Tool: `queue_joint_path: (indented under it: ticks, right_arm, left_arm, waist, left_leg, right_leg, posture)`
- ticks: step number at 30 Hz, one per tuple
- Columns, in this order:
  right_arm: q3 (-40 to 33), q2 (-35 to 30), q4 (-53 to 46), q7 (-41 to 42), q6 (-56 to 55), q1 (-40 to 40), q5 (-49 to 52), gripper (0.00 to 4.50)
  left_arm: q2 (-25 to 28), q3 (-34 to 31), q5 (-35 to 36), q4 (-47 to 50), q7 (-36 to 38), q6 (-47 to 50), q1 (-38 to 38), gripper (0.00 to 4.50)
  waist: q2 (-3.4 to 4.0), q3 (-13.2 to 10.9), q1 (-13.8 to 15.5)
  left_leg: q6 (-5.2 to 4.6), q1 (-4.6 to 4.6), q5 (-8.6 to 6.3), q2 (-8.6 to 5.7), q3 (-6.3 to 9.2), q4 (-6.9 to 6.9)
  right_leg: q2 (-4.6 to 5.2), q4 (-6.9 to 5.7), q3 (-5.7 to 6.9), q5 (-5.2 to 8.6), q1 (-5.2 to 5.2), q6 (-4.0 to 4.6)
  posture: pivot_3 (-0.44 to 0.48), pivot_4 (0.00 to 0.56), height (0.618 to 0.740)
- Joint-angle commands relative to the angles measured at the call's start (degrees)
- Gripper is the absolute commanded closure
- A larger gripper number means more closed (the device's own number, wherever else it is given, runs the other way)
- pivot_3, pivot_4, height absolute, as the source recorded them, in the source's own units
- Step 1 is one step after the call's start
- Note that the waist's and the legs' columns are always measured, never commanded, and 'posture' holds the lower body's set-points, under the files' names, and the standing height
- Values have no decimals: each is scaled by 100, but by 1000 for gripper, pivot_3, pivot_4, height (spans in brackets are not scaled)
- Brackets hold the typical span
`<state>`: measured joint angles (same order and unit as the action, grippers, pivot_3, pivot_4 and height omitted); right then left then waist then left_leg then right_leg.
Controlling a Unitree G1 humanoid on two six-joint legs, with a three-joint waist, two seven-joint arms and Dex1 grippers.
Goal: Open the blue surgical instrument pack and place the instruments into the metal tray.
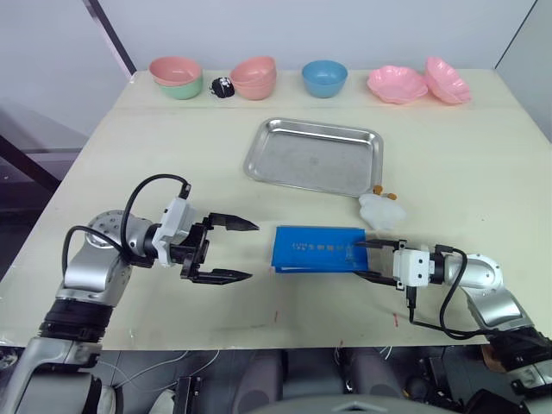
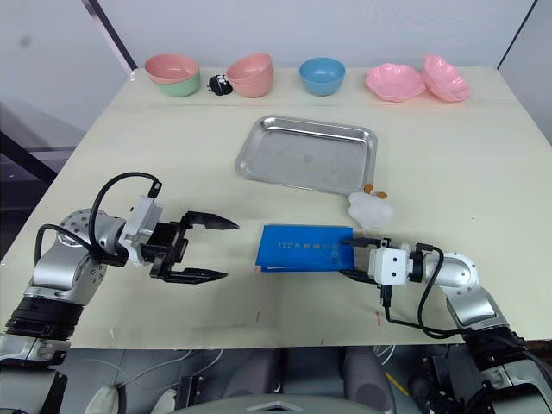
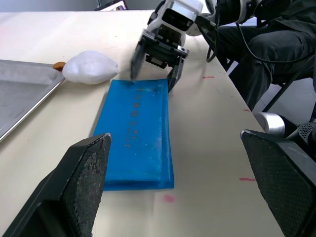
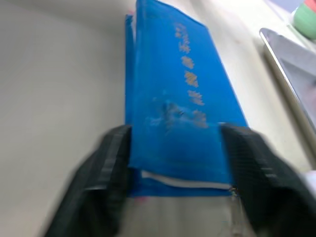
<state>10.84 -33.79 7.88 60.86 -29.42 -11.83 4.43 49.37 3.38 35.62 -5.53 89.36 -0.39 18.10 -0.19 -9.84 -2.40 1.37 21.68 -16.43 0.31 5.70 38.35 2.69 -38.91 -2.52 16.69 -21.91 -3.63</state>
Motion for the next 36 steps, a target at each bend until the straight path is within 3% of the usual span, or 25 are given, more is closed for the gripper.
queue_joint_path:
  ticks: [1,4,15,21,29,36]
  right_arm:
    - [-5,-21,28,11,-127,-133,90,3273]
    - [10,-63,23,127,-72,-147,205,4449]
    - [5,-831,-1369,1140,1630,356,1438,4449]
    - [-217,-1181,-2147,1171,3723,163,2557,4449]
    - [-235,-1078,-1610,1107,5612,-817,3072,4449]
    - [-158,-786,-1048,1366,5539,-1446,2822,4449]
  left_arm:
    - [41,-15,50,3,313,-153,-18,0]
    - [14,-24,6,-45,313,-201,-37,0]
    - [-57,-16,-152,149,313,-238,-165,0]
    - [-107,98,-205,201,313,-304,-199,0]
    - [-686,415,-853,-600,308,-805,592,0]
    - [-1348,700,-1228,-1697,313,-1071,1038,0]
  waist:
    - [0,0,-2]
    - [0,0,-4]
    - [5,-3,10]
    - [8,-5,0]
    - [3,-7,26]
    - [3,-7,-13]
  left_leg:
    - [0,0,0,0,0,0]
    - [0,-1,0,0,1,0]
    - [0,2,0,-1,2,0]
    - [-1,1,0,1,4,0]
    - [0,5,0,-2,6,4]
    - [0,5,0,0,6,2]
  right_leg:
    - [0,0,0,0,0,0]
    - [-1,0,1,0,0,0]
    - [1,1,1,0,0,0]
    - [0,2,1,0,1,0]
    - [0,3,6,0,1,0]
    - [-1,4,5,0,-2,0]
  posture:
    - [0,150,740]
    - [0,150,740]
    - [0,150,740]
    - [0,150,740]
    - [0,150,740]
    - [0,150,740]
